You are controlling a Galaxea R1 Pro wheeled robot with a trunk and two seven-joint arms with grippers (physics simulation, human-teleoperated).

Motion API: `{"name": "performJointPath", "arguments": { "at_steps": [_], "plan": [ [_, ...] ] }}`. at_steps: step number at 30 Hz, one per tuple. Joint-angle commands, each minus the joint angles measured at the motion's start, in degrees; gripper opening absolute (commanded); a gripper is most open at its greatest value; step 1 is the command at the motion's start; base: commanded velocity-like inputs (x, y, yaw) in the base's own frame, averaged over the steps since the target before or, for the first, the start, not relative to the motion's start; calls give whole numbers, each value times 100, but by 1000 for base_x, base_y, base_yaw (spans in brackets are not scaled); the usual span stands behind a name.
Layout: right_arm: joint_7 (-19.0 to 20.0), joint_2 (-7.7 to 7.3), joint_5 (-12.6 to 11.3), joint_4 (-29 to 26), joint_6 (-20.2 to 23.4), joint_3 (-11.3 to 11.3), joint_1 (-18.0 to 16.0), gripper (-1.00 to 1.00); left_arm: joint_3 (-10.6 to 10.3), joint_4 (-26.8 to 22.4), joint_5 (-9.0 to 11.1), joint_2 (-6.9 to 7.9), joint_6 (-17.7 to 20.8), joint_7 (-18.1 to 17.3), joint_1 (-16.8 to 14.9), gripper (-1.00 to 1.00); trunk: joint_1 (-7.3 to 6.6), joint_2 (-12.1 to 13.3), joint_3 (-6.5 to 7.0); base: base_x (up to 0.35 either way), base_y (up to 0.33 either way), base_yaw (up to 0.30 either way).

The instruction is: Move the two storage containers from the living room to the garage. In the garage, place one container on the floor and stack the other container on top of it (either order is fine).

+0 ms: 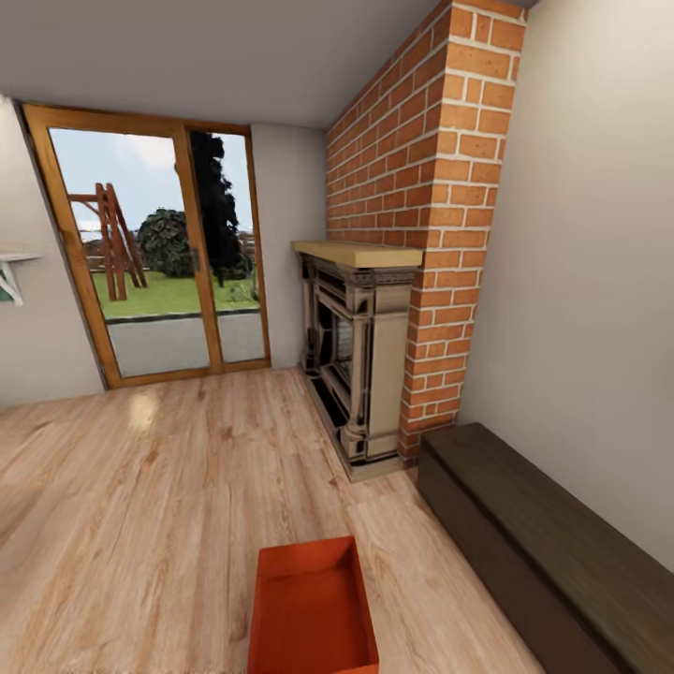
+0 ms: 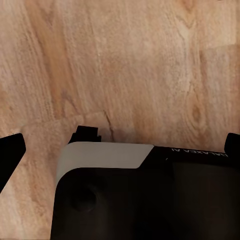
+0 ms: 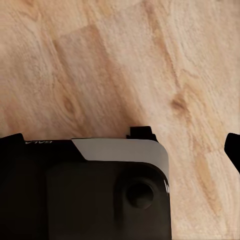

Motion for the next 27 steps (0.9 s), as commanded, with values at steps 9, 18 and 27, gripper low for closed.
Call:
{"name": "performJointPath", "arguments": {
  "at_steps": [9, 18, 27],
  "plan": [
    [22, 0, -60, 18, -32, 44, -7, 100, 36, 5, 49, -1, -4, -19, -4, 100, 0, -4, -7, 0, 0, 268],
    [22, -6, -60, 18, -32, 44, -7, 100, 36, 5, 44, -4, -4, -19, -4, 100, 0, -4, -7, 74, 0, 108],
    [22, -6, -60, 18, -32, 44, -7, 100, 36, 5, 34, -9, -4, -19, -4, 100, 0, -4, -7, 297, 0, 2]
  ]
}}
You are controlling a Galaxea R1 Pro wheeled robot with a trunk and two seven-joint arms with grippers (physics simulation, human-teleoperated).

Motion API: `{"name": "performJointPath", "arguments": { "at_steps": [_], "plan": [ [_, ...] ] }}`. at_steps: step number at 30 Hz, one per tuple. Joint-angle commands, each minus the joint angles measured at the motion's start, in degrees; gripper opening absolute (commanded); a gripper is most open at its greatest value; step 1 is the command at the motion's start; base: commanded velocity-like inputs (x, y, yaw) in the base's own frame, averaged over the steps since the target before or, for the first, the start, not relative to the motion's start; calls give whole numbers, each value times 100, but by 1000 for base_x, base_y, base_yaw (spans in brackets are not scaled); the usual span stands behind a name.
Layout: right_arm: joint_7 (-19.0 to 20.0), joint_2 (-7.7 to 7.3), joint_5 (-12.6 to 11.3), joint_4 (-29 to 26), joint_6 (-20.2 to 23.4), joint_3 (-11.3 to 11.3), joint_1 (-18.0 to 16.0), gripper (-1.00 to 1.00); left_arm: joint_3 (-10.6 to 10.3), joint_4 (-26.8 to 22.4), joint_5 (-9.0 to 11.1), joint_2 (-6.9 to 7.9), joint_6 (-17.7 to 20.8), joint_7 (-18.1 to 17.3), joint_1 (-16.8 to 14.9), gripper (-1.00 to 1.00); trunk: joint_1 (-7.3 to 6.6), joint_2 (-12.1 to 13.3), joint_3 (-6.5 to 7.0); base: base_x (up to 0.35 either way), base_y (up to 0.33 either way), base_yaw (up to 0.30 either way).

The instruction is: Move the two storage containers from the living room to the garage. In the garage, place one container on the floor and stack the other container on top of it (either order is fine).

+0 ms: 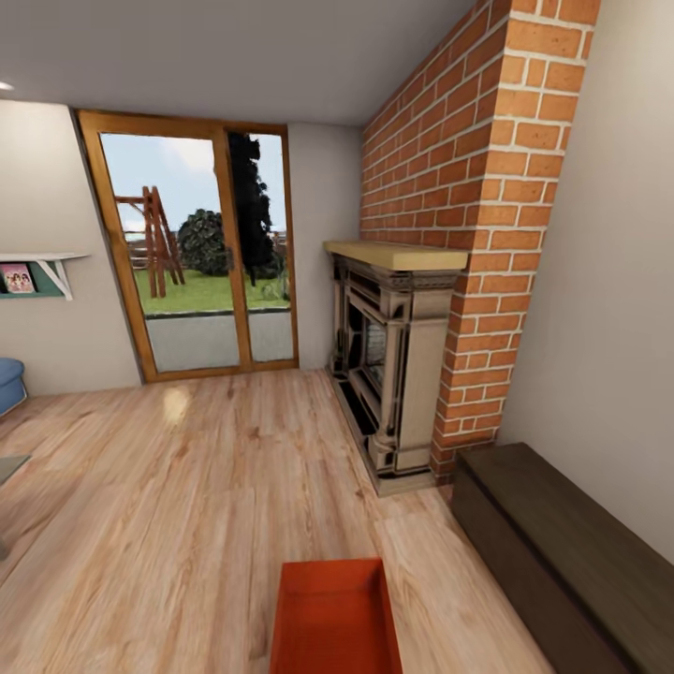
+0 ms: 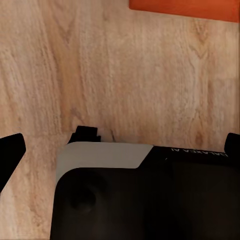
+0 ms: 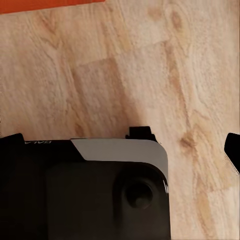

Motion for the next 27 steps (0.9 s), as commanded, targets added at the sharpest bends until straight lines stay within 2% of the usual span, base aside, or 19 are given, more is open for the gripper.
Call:
{"name": "performJointPath", "arguments": {
  "at_steps": [1, 11, 22, 27],
  "plan": [
    [22, 3, -60, 18, -31, 44, -7, 100, 36, 3, 47, 0, -4, -19, -4, 100, 3, -4, -7, 316, 0, 0],
    [22, 3, -60, 18, -31, 44, -7, 100, 36, 3, 55, 14, -4, -19, -4, 100, 3, -4, -7, 265, 0, 0],
    [22, 10, -60, 18, -29, 44, -7, 100, 36, 3, 56, 17, -4, -19, -4, 100, 3, -4, -7, 16, 0, 8],
    [22, 4, -60, 18, -30, 44, -7, 100, 36, 3, 56, 17, -4, -19, -4, 100, 3, -4, -7, 0, 0, 234]
  ]
}}
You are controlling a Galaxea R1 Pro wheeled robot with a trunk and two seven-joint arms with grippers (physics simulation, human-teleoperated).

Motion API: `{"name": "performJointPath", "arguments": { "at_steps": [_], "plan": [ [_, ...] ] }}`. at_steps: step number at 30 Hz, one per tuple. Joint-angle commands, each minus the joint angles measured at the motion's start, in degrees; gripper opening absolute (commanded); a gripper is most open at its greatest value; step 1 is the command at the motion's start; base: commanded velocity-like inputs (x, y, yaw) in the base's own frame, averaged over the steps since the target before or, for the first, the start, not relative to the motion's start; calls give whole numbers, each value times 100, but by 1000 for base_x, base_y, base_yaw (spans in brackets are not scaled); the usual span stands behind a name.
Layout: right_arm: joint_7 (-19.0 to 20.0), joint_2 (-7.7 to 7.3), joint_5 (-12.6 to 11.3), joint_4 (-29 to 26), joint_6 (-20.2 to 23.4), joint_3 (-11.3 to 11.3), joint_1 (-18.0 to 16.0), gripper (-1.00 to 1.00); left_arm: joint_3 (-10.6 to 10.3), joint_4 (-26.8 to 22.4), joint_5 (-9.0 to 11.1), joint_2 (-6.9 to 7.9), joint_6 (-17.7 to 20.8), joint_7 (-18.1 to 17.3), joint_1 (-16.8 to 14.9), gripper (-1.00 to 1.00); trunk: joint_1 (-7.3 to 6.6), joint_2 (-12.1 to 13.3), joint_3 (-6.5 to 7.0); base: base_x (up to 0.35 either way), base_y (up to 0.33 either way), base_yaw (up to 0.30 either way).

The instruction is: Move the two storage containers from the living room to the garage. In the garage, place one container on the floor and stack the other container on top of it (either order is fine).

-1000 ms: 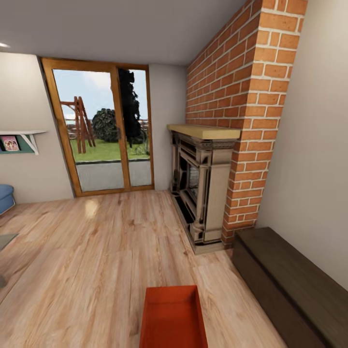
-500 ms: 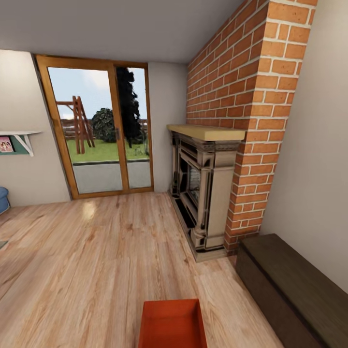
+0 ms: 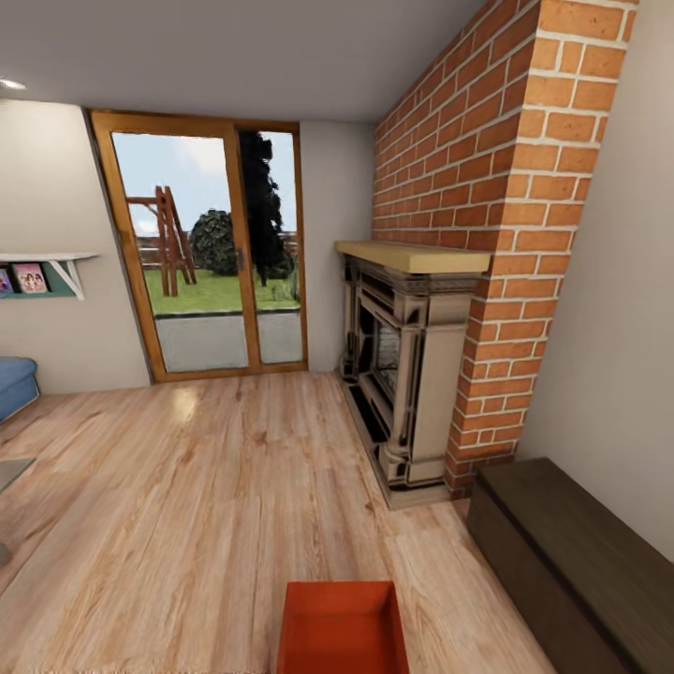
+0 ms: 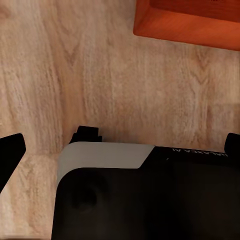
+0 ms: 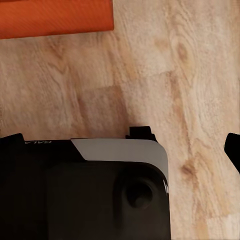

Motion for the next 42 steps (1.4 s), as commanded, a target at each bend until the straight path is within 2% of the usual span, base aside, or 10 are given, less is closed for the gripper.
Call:
{"name": "performJointPath", "arguments": {
  "at_steps": [1, 16, 29, 38, 42],
  "plan": [
    [22, 3, -60, 18, -32, 44, -6, 100, 36, 4, 48, -1, -4, -19, -4, 100, 0, -4, -7, 0, 0, 239],
    [22, 3, -60, 18, -32, 44, -7, 100, 36, 4, 48, -14, -4, -19, -4, 100, 0, -4, -7, 4, -4, 45],
    [22, 3, -60, 18, -32, 44, -6, 100, 36, 4, 47, -18, -4, -19, -4, 100, 0, -4, -7, 90, -196, 1],
    [22, 3, -60, 18, -32, 44, -6, 100, 36, 4, 48, -17, -6, -19, -4, 100, 0, -4, -7, 44, -23, 0],
    [22, 3, -60, 18, -32, 44, -6, 100, 36, 4, 55, -18, -173, -19, -4, 100, 0, -4, -7, 228, -2, 0]
  ]
}}
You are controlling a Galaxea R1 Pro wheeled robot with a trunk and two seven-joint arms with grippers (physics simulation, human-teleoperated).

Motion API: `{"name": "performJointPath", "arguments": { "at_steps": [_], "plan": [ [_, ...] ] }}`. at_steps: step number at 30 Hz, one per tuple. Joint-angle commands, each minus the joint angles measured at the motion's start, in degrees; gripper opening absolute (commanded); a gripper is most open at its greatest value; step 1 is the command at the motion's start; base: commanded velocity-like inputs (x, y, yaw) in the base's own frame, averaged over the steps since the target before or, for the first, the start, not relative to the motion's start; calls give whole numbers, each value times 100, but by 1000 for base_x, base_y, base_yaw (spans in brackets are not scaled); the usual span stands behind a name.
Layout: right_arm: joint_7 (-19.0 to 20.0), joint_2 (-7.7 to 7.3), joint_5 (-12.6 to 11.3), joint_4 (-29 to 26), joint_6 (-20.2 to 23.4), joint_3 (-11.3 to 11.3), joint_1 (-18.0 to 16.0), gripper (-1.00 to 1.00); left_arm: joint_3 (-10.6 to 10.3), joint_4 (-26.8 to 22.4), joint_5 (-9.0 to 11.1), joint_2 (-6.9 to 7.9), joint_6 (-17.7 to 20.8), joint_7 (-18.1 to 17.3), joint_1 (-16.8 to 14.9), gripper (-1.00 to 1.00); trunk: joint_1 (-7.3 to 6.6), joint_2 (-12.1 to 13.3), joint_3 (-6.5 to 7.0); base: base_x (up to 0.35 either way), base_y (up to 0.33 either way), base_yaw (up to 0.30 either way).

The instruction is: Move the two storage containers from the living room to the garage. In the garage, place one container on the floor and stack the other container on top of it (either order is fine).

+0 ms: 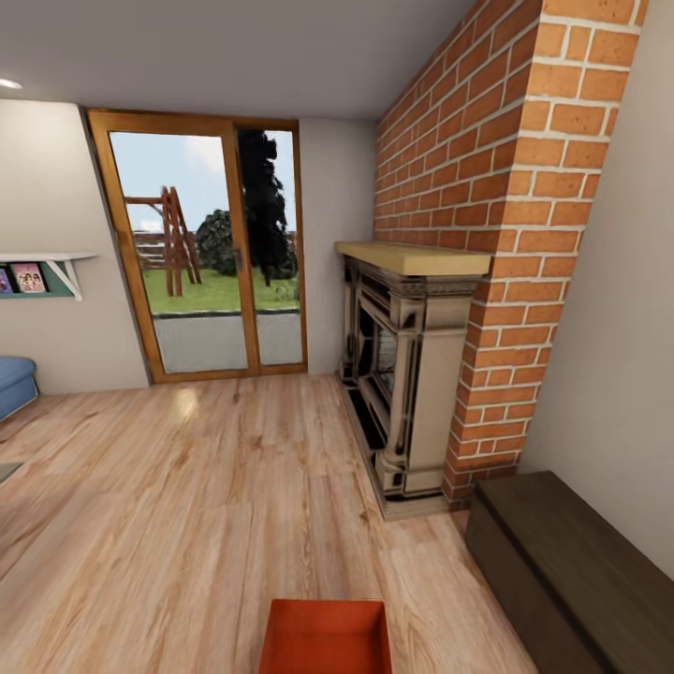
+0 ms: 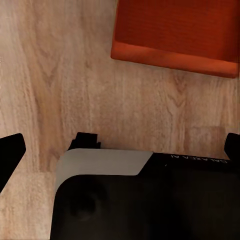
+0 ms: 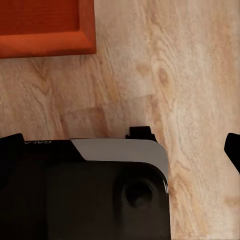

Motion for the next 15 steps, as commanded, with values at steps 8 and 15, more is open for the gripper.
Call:
{"name": "performJointPath", "arguments": {
  "at_steps": [8, 15],
  "plan": [
    [22, 3, -60, 18, -31, 44, -7, 100, 35, 15, 60, -1, -239, -19, -4, 100, 3, -4, -7, 161, 0, 0],
    [22, 3, -60, 18, -31, 42, -7, 100, 35, 15, 59, -1, -255, -19, -4, 100, 3, -4, -7, 17, 0, 0]
  ]
}}
